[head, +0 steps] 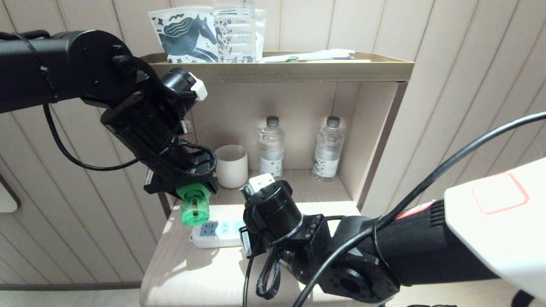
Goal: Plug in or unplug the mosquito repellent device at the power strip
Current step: Place the mosquito repellent liquid on the table
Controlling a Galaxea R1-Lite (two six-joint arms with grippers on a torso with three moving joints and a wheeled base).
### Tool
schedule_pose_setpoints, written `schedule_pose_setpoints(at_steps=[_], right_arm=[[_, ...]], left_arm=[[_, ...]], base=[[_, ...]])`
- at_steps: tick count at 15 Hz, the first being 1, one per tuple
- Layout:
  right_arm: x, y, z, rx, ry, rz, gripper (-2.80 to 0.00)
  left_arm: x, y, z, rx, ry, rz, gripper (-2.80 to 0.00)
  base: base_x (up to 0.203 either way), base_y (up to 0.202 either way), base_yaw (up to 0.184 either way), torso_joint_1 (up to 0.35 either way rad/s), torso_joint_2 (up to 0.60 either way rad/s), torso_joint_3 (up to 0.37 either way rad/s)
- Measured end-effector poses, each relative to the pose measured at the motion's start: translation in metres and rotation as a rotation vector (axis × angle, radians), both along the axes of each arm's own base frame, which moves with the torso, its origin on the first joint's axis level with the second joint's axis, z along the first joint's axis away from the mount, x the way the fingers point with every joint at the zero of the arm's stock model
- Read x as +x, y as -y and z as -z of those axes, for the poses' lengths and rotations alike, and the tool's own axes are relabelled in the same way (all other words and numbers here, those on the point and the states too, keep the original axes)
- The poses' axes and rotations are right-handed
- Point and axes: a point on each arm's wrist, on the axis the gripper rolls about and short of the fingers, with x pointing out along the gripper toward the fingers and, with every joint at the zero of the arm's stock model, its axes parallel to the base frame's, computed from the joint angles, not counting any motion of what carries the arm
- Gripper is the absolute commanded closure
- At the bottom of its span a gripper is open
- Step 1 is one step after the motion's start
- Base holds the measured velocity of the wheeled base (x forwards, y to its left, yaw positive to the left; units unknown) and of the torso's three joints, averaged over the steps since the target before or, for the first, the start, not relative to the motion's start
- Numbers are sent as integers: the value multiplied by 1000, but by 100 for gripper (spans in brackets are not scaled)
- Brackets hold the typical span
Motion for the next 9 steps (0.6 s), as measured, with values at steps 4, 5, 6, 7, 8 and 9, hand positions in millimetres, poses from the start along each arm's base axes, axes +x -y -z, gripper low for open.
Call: schedule_pose_setpoints(at_steps=[4,5,6,7,8,9], right_arm=[[7,11,-16,18,34,26,0],[7,12,-18,23,40,28,0],[7,14,-21,27,44,32,0],[9,17,-24,31,48,40,0],[12,23,-27,33,52,54,0],[14,27,-30,34,57,65,0]], left_arm=[[2,1,0,-2,9,-3,0],[2,1,1,-3,8,-2,0],[2,1,1,-2,7,-2,0],[2,1,1,-3,9,-2,0],[2,1,1,-3,7,-2,0],[3,1,2,-4,6,-2,0]], base=[[0,0,0,0,0,0],[0,0,0,0,0,0],[0,0,0,0,0,0],[0,0,0,0,0,0],[0,0,0,0,0,0],[0,0,0,0,0,0]])
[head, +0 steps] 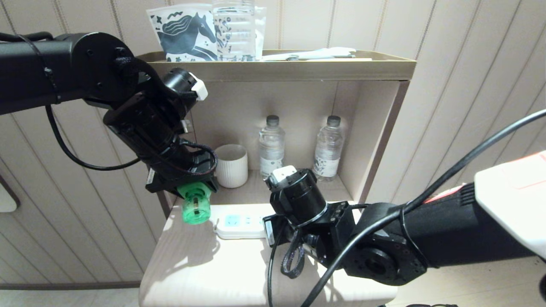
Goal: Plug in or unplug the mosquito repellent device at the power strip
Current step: Place the mosquito repellent liquid on the table
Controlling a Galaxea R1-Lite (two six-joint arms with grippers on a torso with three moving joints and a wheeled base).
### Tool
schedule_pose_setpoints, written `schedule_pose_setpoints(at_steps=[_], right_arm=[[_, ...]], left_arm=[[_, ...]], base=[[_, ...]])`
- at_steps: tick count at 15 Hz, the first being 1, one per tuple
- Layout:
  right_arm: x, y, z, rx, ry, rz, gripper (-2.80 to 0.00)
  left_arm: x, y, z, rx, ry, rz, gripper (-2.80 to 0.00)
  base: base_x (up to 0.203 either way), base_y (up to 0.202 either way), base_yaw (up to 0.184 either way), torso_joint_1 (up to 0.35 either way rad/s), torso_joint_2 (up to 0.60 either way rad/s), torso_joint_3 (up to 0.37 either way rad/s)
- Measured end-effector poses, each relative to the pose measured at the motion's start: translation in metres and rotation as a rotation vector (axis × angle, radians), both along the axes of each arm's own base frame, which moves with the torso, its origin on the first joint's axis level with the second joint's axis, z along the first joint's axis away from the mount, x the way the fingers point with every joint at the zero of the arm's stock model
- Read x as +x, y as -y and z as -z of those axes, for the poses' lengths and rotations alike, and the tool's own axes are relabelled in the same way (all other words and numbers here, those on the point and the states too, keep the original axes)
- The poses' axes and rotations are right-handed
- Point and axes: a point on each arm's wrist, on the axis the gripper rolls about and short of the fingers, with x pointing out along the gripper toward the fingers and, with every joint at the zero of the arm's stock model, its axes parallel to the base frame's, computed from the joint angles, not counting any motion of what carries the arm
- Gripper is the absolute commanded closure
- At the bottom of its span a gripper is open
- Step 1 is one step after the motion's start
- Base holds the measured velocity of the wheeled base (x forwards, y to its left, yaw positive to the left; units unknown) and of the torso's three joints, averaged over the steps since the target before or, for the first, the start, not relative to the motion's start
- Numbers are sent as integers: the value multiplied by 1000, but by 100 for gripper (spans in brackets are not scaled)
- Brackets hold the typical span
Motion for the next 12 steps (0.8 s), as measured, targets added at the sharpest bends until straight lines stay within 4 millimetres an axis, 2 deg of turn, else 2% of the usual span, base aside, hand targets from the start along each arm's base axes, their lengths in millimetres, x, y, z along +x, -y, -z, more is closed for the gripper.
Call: schedule_pose_setpoints(at_steps=[5,12], right_arm=[[8,18,-14,4,27,38,0],[-3,28,-32,-14,28,28,0]], left_arm=[[0,0,1,-5,-6,3,0],[-1,-1,5,12,-26,-3,0]], base=[[0,0,0,0,0,0],[0,0,0,0,0,0]])
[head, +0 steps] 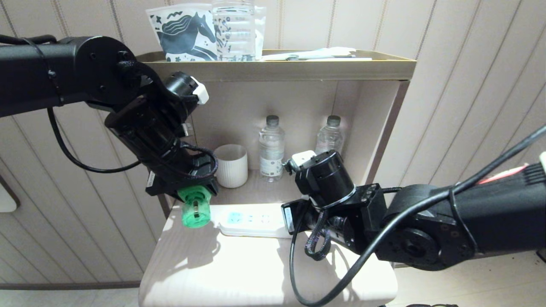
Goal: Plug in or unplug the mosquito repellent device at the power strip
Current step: Place the mosquito repellent liquid on the table
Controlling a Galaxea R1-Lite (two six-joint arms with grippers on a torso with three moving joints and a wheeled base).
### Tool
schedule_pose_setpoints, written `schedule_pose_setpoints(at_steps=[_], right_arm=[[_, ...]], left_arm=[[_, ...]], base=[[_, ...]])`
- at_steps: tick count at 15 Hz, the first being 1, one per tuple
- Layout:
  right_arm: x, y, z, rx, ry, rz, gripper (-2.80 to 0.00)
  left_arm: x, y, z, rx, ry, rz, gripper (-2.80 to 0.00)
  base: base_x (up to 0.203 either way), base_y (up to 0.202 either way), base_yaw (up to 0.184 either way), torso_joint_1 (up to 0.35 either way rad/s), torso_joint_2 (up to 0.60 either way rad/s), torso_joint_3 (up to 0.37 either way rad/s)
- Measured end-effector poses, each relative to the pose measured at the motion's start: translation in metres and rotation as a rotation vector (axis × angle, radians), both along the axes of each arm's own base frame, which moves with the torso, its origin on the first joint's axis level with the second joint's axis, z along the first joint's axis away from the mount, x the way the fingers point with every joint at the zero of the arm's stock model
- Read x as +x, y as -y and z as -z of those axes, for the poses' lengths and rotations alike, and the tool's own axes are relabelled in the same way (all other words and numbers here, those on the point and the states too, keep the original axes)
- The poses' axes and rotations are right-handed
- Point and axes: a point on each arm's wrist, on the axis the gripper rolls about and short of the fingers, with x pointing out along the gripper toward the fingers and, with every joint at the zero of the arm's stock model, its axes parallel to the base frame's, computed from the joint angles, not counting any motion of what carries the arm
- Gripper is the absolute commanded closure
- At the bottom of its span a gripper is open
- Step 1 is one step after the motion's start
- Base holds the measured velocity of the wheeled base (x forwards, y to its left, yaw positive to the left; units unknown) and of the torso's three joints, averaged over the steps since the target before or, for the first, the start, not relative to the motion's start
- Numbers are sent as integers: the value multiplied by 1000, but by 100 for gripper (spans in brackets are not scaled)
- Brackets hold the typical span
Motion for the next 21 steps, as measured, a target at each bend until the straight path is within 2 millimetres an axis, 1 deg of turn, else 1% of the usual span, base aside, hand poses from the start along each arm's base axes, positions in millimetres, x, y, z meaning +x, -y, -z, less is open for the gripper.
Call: schedule_pose_setpoints(at_steps=[4,8,11,14,17,21], right_arm=[[-3,12,-18,7,38,4,0],[-6,19,-27,-4,44,4,0],[-6,22,-35,0,53,10,0],[-4,24,-39,1,66,13,0],[-3,24,-41,4,70,14,0],[-3,24,-42,3,71,13,0]], left_arm=[[-1,-6,16,82,-20,-31,0],[2,-7,29,122,0,-49,0],[8,-5,56,120,41,-48,0],[13,-2,72,106,90,-31,0],[13,-2,76,99,101,-31,0],[13,-2,76,99,98,-30,0]], base=[[0,0,0,0,0,0],[0,0,0,0,0,0],[0,0,0,0,0,0],[0,0,0,0,0,0],[0,0,0,0,0,0],[0,0,0,0,0,0]])
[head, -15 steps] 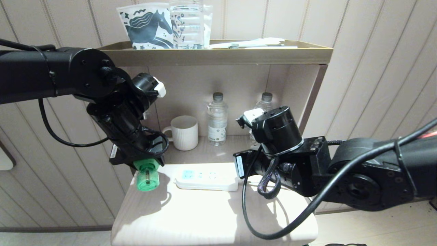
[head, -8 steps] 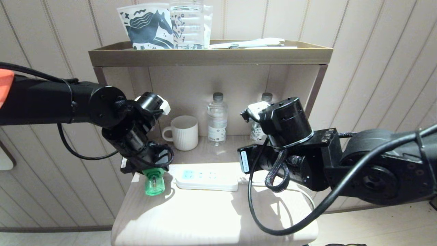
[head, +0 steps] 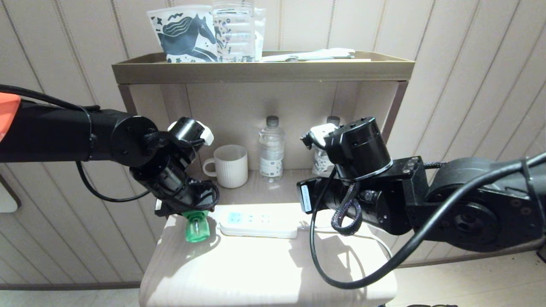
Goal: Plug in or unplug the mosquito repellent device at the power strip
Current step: Place the mosquito repellent liquid on the table
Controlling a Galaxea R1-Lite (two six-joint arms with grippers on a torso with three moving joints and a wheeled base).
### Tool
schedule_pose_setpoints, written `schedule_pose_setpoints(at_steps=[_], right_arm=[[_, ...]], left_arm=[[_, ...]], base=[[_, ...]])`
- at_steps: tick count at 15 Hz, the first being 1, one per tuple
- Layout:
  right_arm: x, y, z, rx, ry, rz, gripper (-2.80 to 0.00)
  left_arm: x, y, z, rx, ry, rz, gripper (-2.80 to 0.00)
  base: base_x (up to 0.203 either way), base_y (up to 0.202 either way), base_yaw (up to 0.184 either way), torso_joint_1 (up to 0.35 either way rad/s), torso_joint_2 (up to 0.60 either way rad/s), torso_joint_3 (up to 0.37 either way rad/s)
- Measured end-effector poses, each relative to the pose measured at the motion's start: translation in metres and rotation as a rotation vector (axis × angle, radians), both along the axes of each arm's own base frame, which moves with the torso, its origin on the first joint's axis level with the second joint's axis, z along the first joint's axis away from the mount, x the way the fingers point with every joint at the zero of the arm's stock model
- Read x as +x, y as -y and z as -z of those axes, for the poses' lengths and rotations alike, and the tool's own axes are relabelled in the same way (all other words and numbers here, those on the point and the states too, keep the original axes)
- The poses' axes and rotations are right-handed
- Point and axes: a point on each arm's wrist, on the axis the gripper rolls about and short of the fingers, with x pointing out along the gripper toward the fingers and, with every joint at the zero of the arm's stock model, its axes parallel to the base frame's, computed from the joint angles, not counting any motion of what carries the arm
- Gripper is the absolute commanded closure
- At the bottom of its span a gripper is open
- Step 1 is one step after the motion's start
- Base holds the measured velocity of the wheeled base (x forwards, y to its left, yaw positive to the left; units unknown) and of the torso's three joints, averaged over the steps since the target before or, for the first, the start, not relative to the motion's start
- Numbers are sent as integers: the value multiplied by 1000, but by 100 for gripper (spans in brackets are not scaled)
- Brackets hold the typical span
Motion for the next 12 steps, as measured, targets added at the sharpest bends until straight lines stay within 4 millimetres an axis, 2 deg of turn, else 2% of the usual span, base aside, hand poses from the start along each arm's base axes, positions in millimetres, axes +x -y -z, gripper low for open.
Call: schedule_pose_setpoints(at_steps=[2,3,10,12], right_arm=[[0,0,-1,1,2,0,0],[0,0,0,1,1,0,0],[2,-2,-3,7,8,-1,0],[2,-2,-3,7,8,-2,0]], left_arm=[[1,0,-1,-2,5,0,0],[1,1,-2,-3,8,0,-280],[5,8,0,-18,26,6,-280],[6,9,-6,-29,45,6,-280]], base=[[0,0,0,0,0,0],[0,0,0,0,0,0],[0,0,0,0,0,0],[0,0,0,0,0,0]])
